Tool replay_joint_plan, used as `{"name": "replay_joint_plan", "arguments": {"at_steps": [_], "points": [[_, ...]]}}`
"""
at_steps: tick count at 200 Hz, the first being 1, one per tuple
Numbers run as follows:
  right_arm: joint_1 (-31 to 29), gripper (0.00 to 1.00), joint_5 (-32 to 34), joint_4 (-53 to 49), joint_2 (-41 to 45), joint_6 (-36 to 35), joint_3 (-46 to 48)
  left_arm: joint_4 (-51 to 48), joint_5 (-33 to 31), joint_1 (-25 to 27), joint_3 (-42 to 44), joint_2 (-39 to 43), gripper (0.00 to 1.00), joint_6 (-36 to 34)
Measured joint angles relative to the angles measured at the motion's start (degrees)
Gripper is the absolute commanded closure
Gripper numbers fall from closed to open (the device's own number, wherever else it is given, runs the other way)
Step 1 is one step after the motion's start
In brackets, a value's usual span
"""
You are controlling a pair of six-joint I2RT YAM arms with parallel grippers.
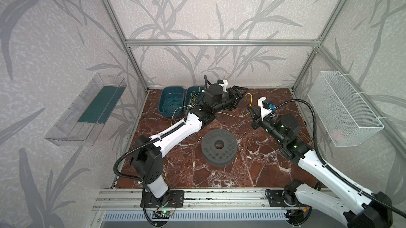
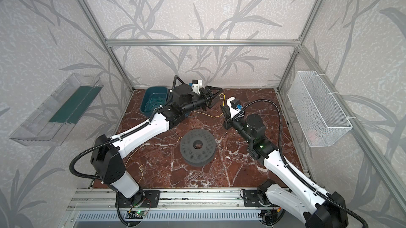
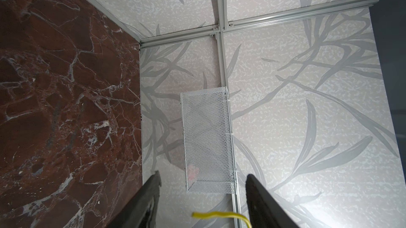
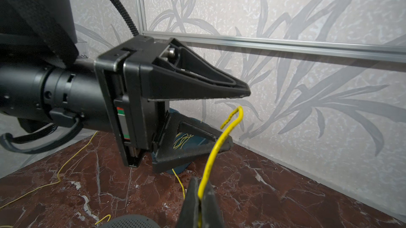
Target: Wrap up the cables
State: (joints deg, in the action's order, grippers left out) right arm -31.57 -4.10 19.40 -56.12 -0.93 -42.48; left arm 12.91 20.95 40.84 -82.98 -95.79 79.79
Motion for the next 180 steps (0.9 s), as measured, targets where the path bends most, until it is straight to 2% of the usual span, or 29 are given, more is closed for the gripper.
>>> {"name": "replay_joint_plan", "arguments": {"at_steps": [31,69,121,180], "points": [[0.0,1.00,0.0,0.4,-1.7,0.4,0.2,0.4,0.2,0.4,-0.1,0.0,0.43,0.4],[-0.6,1.00,-0.6,1.7,-1.7,1.1,1.0,0.6,0.2,0.3,-0.3,0.0,0.73,0.5],[-0.8,1.00,-0.4,1.3,-0.4,1.3,3.6,1.1,1.2,-0.1,-1.1,0.0,1.00,-1.0],[-0.8,1.00,-0.2,1.3,-0.9,1.6,4.0,-4.9,4.8,-2.0,-5.2,0.0,1.00,-9.4]]}}
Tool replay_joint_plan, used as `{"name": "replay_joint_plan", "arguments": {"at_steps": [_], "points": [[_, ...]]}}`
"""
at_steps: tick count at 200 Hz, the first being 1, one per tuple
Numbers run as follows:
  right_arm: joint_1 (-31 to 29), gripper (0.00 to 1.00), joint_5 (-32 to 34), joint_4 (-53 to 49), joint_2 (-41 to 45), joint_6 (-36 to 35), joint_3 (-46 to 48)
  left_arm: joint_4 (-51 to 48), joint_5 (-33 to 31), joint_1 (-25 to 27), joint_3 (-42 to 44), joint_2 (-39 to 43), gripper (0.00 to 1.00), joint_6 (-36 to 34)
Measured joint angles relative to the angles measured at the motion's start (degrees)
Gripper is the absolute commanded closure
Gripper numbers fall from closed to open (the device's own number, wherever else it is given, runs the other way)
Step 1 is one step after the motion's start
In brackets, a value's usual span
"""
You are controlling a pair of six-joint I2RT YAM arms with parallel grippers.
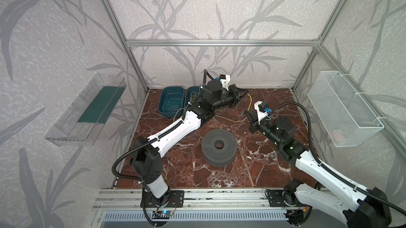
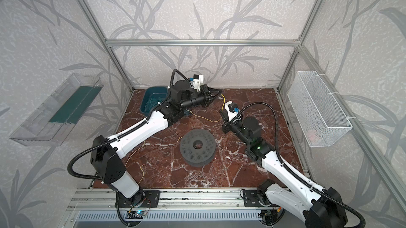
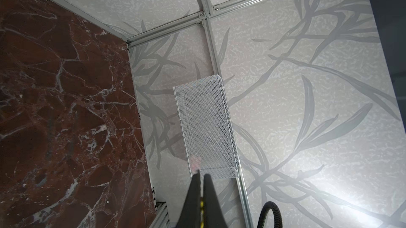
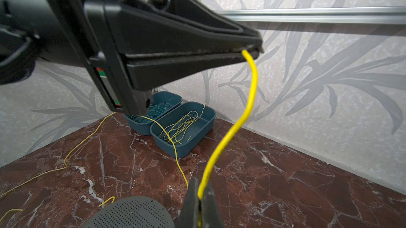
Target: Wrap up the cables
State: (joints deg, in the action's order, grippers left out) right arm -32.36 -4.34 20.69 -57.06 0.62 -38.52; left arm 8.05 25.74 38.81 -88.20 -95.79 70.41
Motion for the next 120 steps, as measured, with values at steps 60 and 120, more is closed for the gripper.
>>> {"name": "replay_joint_plan", "arguments": {"at_steps": [60,120], "points": [[0.0,1.00,0.0,5.3,-4.6,0.2,-0.4,-11.2,6.6,-3.8,-7.6,-0.6,1.00,-8.1],[-0.1,1.00,0.2,8.9,-8.0,0.9,-1.2,-22.8,7.6,-4.4,-16.9,-2.7,1.00,-17.0]]}}
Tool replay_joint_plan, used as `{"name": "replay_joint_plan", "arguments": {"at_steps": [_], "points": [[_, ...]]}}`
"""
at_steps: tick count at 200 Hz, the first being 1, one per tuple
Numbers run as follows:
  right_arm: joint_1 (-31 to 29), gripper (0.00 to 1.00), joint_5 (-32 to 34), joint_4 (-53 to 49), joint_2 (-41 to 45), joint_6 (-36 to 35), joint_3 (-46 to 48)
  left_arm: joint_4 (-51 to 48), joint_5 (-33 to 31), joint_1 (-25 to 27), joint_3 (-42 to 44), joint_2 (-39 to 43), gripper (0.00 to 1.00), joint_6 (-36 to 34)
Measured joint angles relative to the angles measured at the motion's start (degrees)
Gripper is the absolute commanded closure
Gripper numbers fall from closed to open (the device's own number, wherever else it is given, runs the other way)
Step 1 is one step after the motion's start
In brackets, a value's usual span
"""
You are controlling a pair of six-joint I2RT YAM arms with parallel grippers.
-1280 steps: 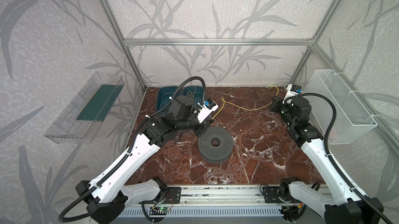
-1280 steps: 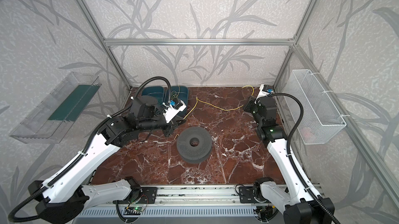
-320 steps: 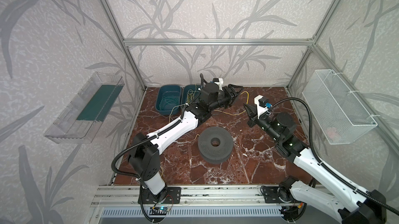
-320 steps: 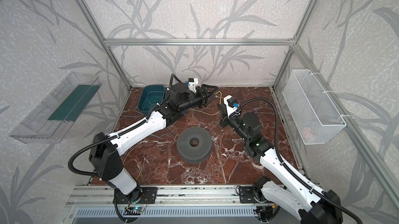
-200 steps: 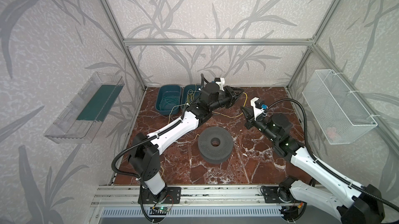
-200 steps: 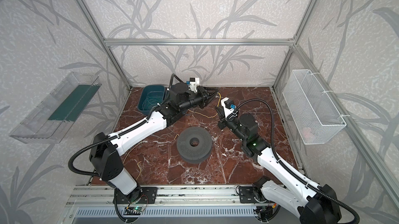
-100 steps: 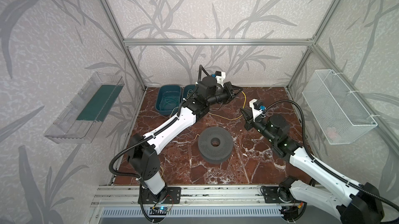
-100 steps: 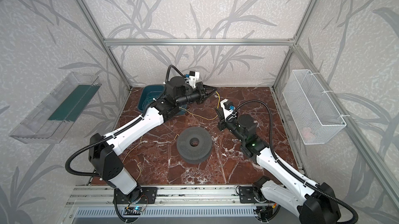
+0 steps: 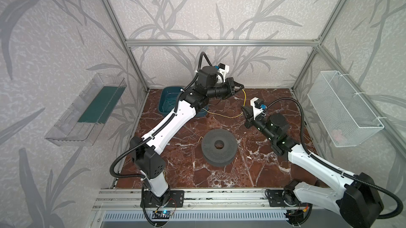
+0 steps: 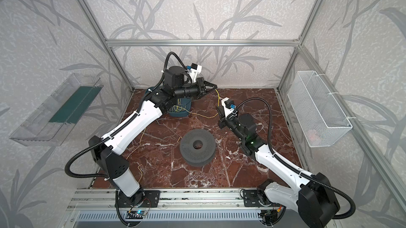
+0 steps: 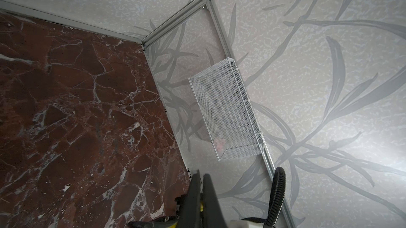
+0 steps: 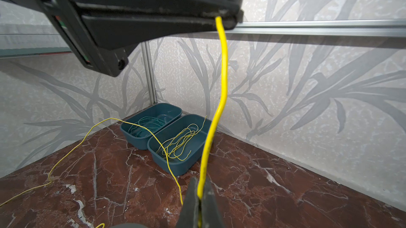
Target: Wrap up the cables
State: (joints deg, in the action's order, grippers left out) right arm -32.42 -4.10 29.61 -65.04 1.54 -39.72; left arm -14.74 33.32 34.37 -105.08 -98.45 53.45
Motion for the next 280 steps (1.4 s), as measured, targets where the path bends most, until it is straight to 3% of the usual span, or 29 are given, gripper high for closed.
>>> {"name": "replay_joint_plan", "arguments": {"at_steps": [7,17,24,47,61,95,120,152,170,193,225,238,280], "points": [[0.0,1.00,0.0,0.1,0.0,0.2,0.0,-0.5,-0.3,0.0,-0.2,0.1,0.99,-1.0],[-0.1,1.00,0.0,0.1,0.0,0.5,0.0,-1.2,-0.5,0.0,-0.2,0.2,0.69,-2.6],[-0.2,1.00,0.1,-0.7,0.0,0.8,-0.1,-1.0,-0.5,0.0,-0.2,0.2,0.56,-3.3],[-0.2,1.00,2.4,-6.8,-0.5,2.3,0.2,0.7,-0.7,-1.4,0.0,2.6,0.30,-6.4],[-0.1,1.00,5.4,-9.2,-0.4,3.1,0.1,1.6,-1.9,-2.2,3.7,7.7,0.20,-9.2],[3.4,1.00,10.2,-14.1,-0.2,4.9,-3.8,-1.4,-9.8,-2.7,16.0,25.8,0.17,-17.8],[9.5,1.00,11.6,-15.4,0.5,8.6,-6.5,-5.9,-20.5,-2.8,24.7,37.6,0.16,-23.2],[17.3,1.00,11.3,-17.6,1.0,12.6,-7.1,-12.0,-36.7,-3.3,36.9,46.3,0.14,-25.7],[20.4,1.00,10.4,-18.9,1.0,13.8,-7.1,-13.7,-42.5,-3.7,43.9,47.8,0.14,-25.9],[21.9,1.00,9.2,-19.6,1.0,14.7,-7.1,-14.8,-47.1,-4.2,49.5,44.8,0.14,-25.9],[21.9,1.00,7.6,-19.6,1.0,15.5,-6.3,-12.3,-50.2,-4.8,50.0,35.1,0.18,-27.9],[21.9,1.00,7.0,-19.6,0.9,15.8,-5.9,-10.1,-50.2,-5.0,49.5,30.1,0.23,-29.2],[21.9,1.00,5.4,-19.2,0.6,16.8,-5.1,-8.1,-50.9,-6.4,42.5,11.1,0.27,-30.8]]}}
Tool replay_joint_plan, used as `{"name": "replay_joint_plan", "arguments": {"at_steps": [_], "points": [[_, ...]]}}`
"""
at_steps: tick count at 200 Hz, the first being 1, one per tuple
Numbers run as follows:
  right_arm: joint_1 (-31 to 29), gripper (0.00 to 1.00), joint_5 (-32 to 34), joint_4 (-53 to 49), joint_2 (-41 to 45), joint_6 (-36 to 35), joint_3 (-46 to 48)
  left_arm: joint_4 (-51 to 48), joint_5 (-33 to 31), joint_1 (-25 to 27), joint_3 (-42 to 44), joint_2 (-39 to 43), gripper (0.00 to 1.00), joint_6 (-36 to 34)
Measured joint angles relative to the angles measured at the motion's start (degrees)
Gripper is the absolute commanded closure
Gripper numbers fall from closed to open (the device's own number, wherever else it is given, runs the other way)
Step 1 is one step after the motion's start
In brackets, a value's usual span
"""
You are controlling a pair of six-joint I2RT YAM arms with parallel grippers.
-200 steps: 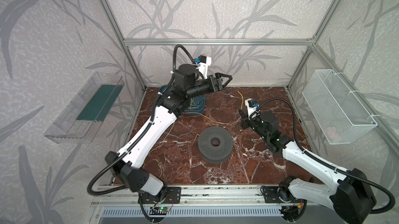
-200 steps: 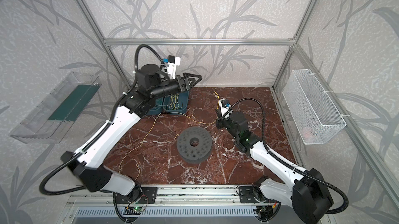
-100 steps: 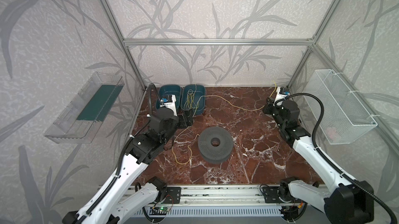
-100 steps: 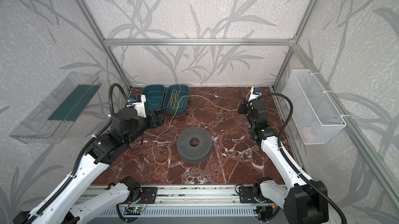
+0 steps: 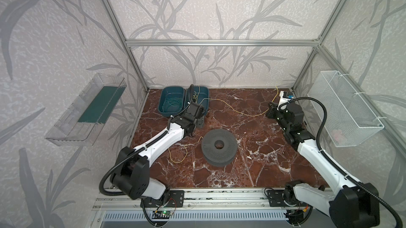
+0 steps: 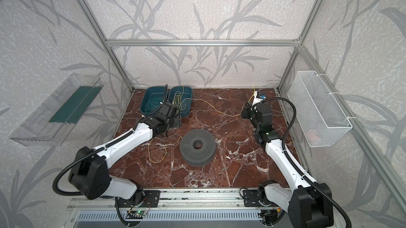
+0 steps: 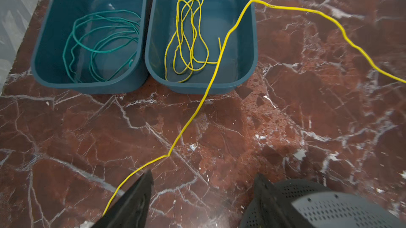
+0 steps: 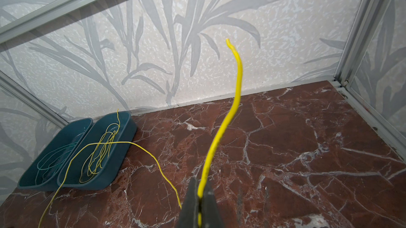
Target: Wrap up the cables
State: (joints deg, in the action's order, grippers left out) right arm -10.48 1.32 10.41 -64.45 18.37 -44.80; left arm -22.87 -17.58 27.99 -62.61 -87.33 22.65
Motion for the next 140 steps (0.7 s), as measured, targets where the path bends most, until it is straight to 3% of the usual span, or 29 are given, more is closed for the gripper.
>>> {"name": "replay_joint_plan", "arguments": {"at_steps": [32,73,128,140], "points": [[0.0,1.00,-0.8,0.1,-0.1,0.2,0.1,-0.7,-1.1,-0.8,-1.1,-6.3,0.28,-0.2],[0.0,1.00,-1.4,0.5,-0.4,0.2,0.1,0.8,-2.9,-2.3,-0.5,-6.9,0.28,-0.1],[0.0,1.00,-1.4,1.0,-0.6,0.2,0.4,4.8,0.8,-7.1,1.1,-12.0,0.57,0.1],[0.0,1.00,-1.7,1.1,-1.0,0.2,0.4,5.3,1.6,-7.1,1.3,-13.5,0.67,0.1]]}}
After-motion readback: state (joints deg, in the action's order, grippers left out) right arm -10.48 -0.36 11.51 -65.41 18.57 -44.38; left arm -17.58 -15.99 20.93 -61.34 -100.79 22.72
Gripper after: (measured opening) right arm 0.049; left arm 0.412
